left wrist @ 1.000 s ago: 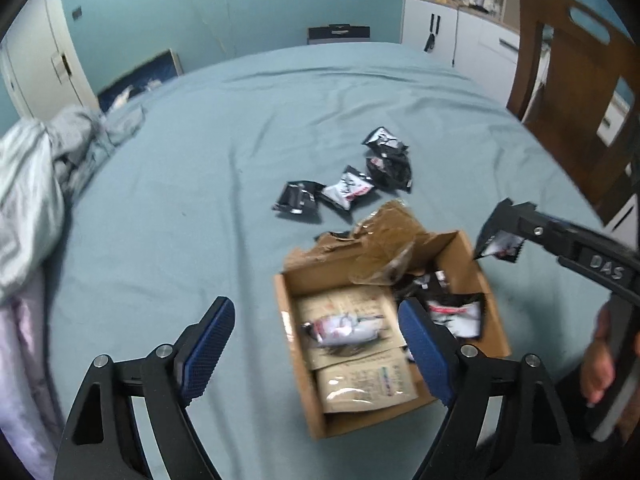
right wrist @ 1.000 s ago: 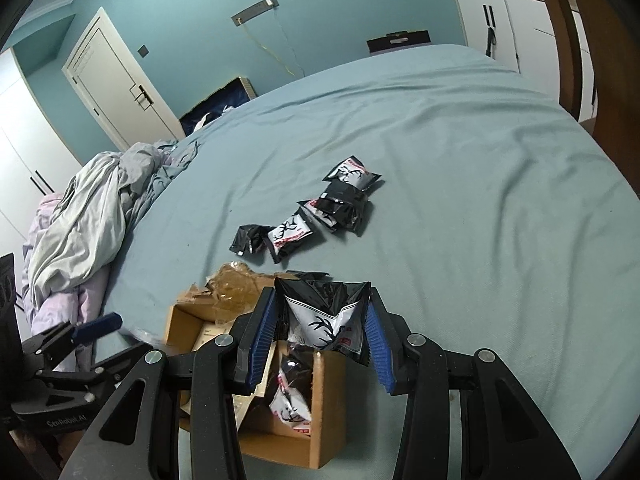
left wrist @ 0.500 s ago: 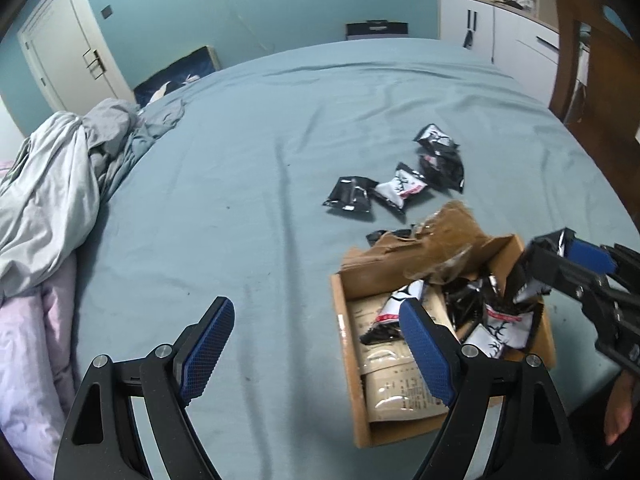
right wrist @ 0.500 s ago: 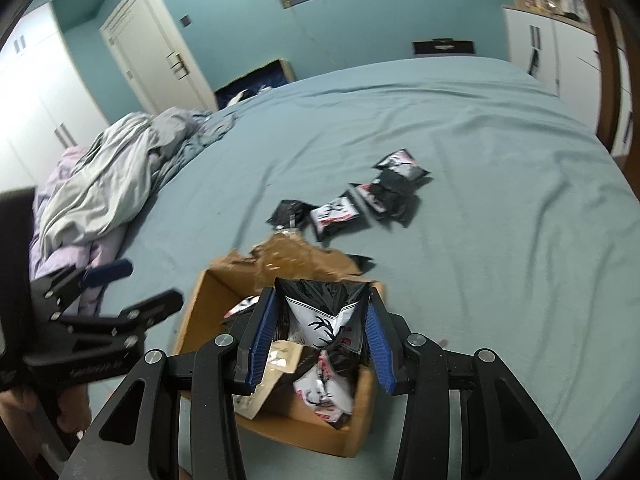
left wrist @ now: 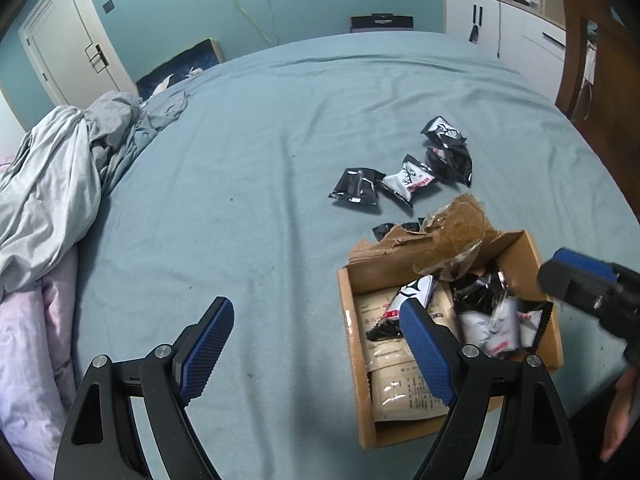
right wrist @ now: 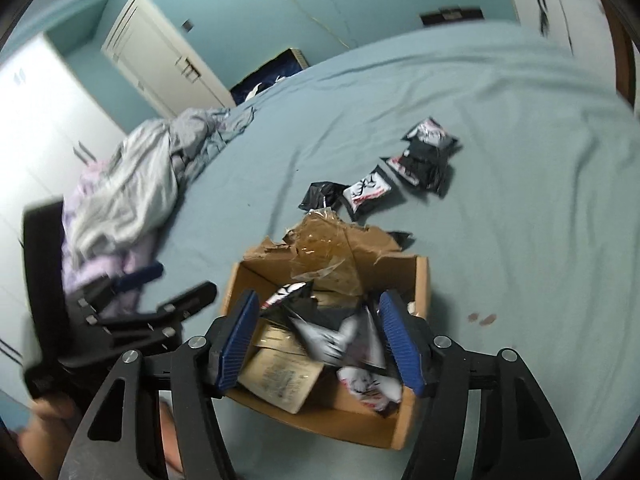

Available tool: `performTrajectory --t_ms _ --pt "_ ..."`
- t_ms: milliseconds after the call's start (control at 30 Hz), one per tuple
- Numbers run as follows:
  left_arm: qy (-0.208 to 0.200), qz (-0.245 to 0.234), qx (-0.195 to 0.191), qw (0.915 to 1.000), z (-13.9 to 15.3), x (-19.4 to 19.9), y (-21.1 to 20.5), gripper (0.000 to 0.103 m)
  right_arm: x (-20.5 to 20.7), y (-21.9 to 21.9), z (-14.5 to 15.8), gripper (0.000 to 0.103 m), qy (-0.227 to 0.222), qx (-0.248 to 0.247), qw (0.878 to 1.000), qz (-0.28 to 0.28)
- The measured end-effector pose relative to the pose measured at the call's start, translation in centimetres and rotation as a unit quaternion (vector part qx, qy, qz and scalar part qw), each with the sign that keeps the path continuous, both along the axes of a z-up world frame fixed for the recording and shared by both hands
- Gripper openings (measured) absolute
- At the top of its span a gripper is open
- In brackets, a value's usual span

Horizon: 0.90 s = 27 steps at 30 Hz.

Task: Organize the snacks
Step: 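Lower the white-and-black packet into the box and open the right tool, then reach the right tool to the pile and grasp a black packet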

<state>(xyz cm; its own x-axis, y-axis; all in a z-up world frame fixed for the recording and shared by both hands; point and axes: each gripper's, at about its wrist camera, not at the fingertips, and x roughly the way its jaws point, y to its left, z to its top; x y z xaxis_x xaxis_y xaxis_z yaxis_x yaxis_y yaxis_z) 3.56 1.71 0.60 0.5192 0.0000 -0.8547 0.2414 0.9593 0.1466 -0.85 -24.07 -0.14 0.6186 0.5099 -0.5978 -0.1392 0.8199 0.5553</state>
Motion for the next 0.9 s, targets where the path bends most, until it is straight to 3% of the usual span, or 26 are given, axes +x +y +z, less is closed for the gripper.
performTrajectory --t_ms 233,500,700,900 --pt "0.001 0.002 0.000 1.0000 0.0 0.0 0.1 0.086 -0.5 -0.5 0.1 0.068 -0.005 -0.008 0.999 -0.031" --pt "-0.008 -0.005 0.012 0.9999 0.1 -0.4 -0.5 0.086 -0.2 1.2 0.8 0.069 0.010 -0.115 0.991 -0.065" --pt "-0.009 -0.007 0.022 0.9997 -0.1 -0.3 -0.9 0.087 -0.2 2.0 1.5 0.069 0.004 -0.163 0.983 -0.086" --pt "-0.007 -0.001 0.010 0.9999 0.4 -0.1 -0.7 0.087 0.3 1.6 1.3 0.069 0.017 -0.159 0.982 -0.096"
